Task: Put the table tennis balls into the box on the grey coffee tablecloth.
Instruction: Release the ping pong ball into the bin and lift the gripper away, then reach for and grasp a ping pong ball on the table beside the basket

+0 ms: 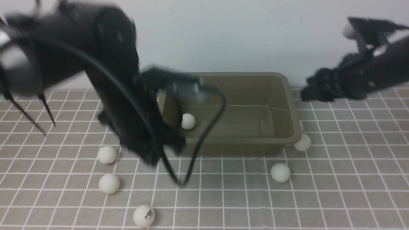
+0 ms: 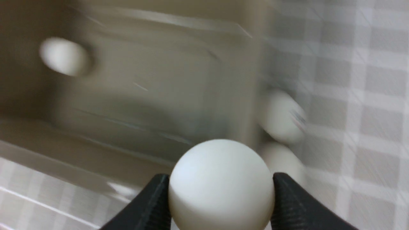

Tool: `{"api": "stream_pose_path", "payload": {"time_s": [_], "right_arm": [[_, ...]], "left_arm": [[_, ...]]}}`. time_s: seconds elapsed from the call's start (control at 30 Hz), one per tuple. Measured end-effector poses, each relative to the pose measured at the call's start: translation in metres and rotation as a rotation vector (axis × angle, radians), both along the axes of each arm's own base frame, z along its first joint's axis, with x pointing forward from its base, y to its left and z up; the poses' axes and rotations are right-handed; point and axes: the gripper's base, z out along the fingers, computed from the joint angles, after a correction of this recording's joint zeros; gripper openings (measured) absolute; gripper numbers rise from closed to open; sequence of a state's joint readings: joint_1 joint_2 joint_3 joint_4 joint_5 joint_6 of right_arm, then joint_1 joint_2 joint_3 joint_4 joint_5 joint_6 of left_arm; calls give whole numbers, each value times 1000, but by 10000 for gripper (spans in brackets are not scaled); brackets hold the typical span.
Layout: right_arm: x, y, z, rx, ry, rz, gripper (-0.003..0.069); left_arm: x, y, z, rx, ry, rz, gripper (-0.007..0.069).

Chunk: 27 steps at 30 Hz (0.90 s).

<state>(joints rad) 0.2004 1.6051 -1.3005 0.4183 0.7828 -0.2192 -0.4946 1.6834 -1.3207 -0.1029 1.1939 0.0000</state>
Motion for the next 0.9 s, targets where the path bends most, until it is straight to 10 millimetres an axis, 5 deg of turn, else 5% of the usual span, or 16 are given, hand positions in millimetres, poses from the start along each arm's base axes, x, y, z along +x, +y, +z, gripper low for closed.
{"api": "stream_pose_path", "payload": {"time_s": [0.2, 0.33, 0.53, 0.63, 0.7, 0.73, 0.9], "right_arm": [[35, 36, 5, -23, 26, 110, 391], [51, 40, 5, -99, 127, 132, 564], [44, 31, 32, -189, 90, 117, 570], [35, 24, 49, -219, 57, 107, 526], [25, 20, 62, -236, 39, 94, 478], [18, 14, 70, -250, 42, 80, 438], [-6, -16, 83, -254, 57, -23, 229]], "left_arm": [[-15, -2, -44, 61, 97, -25, 56], [-9, -2, -62, 104, 108, -38, 279], [5, 0, -97, 212, 105, -38, 548], [7, 0, -113, 244, 140, -34, 553], [7, -1, -119, 253, 165, -29, 464], [7, -1, -122, 257, 178, -30, 356], [10, 0, -103, 254, 132, -44, 353]]}}
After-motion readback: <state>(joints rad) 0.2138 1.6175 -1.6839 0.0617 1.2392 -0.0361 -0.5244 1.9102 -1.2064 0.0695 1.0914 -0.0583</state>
